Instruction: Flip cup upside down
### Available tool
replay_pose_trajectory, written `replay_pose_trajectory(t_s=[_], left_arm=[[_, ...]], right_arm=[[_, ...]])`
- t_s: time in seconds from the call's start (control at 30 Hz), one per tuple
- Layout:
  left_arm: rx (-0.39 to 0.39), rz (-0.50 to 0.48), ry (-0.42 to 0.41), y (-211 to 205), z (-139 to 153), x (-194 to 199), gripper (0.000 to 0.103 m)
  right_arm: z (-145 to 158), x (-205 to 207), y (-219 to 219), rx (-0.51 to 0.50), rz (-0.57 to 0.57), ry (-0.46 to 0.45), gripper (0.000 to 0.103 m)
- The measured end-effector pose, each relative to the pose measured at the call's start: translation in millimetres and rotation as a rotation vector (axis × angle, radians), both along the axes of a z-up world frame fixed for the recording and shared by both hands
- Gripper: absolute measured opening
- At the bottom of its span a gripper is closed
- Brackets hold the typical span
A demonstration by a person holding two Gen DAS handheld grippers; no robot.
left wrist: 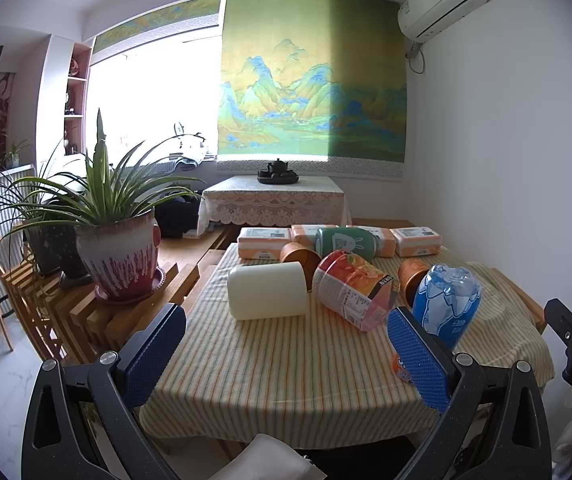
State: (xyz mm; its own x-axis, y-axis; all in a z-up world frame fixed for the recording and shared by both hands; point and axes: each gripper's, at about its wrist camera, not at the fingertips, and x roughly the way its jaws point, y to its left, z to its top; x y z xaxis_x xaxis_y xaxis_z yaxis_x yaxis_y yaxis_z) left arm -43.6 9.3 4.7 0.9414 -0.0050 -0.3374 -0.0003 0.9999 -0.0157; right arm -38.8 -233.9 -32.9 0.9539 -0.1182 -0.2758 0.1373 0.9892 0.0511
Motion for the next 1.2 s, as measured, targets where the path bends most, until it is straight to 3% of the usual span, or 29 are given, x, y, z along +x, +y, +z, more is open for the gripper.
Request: replay_pose_trajectory(t_s=[1.2], left_arm=[[0.012,-0.006,-0.006,-2.1,0.6,0.0,0.102]], right_arm=[[-6.4,4.5,-1.7,0.004,0.003,0.02,0.101]])
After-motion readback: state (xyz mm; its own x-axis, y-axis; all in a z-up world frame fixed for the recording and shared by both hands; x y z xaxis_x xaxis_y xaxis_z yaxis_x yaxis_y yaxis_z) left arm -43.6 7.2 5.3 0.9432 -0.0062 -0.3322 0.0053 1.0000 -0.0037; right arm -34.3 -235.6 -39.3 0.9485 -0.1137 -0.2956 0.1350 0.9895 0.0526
